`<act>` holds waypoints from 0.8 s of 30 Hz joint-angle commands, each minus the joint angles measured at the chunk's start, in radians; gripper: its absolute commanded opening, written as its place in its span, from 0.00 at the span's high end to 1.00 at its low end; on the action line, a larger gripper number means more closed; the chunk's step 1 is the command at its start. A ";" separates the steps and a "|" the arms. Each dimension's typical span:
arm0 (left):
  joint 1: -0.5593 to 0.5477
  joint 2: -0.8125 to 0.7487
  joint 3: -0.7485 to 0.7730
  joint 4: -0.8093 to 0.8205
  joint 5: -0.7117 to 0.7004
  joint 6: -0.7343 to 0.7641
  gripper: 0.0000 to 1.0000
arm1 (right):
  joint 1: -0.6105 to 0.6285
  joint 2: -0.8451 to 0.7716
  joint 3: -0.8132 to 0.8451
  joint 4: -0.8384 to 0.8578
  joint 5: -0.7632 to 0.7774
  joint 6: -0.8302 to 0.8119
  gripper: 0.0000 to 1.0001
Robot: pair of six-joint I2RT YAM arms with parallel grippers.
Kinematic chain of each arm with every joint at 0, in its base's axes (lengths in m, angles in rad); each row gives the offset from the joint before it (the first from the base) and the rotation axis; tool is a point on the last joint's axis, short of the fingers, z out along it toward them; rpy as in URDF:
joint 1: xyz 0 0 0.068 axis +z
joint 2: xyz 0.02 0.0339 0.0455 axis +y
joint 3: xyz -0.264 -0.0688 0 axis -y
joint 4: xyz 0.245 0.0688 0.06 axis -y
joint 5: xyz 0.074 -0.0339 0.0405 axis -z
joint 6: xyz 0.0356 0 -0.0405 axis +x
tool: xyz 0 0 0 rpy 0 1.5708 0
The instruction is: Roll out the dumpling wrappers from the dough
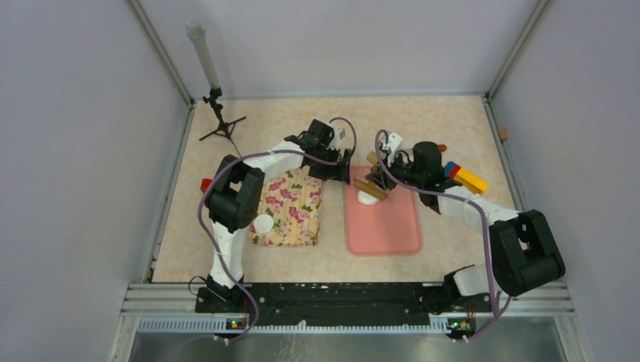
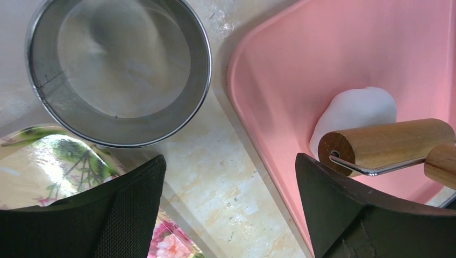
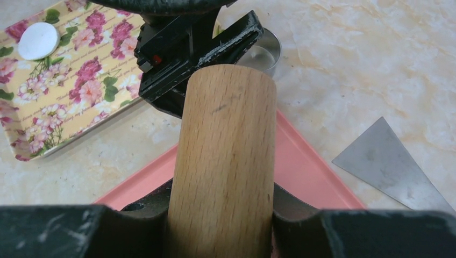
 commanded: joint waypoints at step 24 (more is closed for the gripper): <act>-0.009 -0.034 0.036 0.052 0.097 0.116 0.05 | 0.015 -0.178 0.100 -0.172 -0.159 -0.080 1.00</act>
